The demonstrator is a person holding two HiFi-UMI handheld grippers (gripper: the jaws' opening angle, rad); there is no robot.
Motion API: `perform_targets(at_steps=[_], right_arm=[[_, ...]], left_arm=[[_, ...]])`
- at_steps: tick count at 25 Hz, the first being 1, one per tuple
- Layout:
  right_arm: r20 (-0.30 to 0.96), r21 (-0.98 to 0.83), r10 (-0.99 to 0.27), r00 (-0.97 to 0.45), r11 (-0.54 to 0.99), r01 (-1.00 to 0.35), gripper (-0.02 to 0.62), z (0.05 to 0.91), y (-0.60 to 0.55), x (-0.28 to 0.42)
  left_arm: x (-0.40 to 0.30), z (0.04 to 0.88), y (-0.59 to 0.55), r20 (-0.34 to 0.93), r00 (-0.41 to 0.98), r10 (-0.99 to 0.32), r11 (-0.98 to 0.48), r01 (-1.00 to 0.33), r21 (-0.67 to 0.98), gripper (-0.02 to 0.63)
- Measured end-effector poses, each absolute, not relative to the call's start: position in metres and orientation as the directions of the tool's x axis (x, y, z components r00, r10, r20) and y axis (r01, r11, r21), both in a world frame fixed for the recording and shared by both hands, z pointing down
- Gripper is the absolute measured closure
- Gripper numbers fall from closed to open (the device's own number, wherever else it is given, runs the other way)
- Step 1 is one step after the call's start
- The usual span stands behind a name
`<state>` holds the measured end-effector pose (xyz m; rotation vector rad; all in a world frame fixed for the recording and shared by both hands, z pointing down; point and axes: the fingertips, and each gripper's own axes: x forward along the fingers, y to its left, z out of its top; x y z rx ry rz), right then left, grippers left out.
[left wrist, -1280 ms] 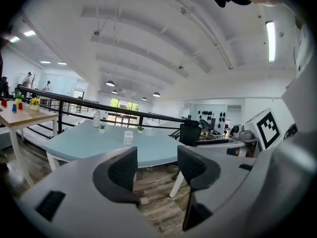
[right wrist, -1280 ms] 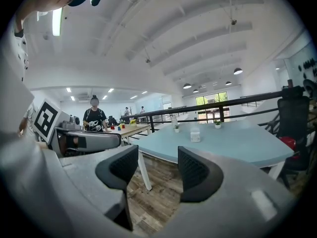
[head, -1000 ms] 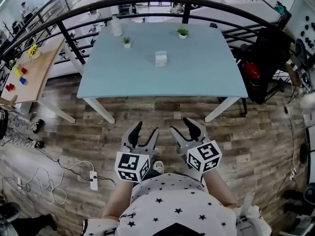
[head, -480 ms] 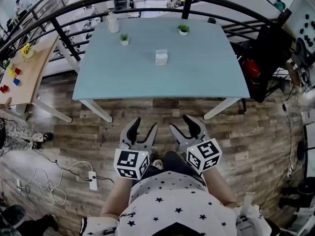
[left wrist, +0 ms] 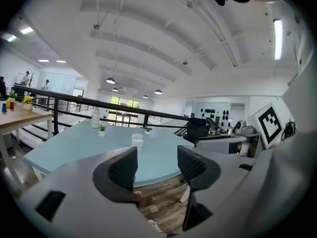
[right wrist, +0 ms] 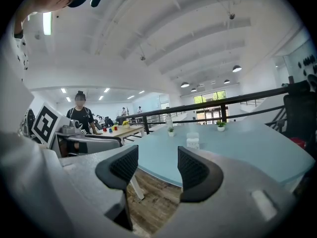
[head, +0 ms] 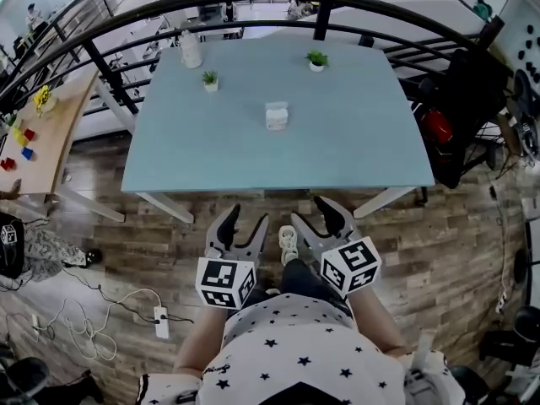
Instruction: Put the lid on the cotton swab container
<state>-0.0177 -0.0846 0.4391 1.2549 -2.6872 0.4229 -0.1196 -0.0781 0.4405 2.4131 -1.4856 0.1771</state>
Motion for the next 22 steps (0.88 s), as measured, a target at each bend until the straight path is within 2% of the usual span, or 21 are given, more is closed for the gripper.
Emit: perform_targets(at_steps=[22], right_arm=[[0.253,-0.182,-0.689,-0.679,0.655,-0.733,0.364,0.427,-0.316,0.009]], left_arm=[[-0.082,0.462,-0.29,0.33,0.435,-0.838,-0.392,-0.9,0.191,0.345]])
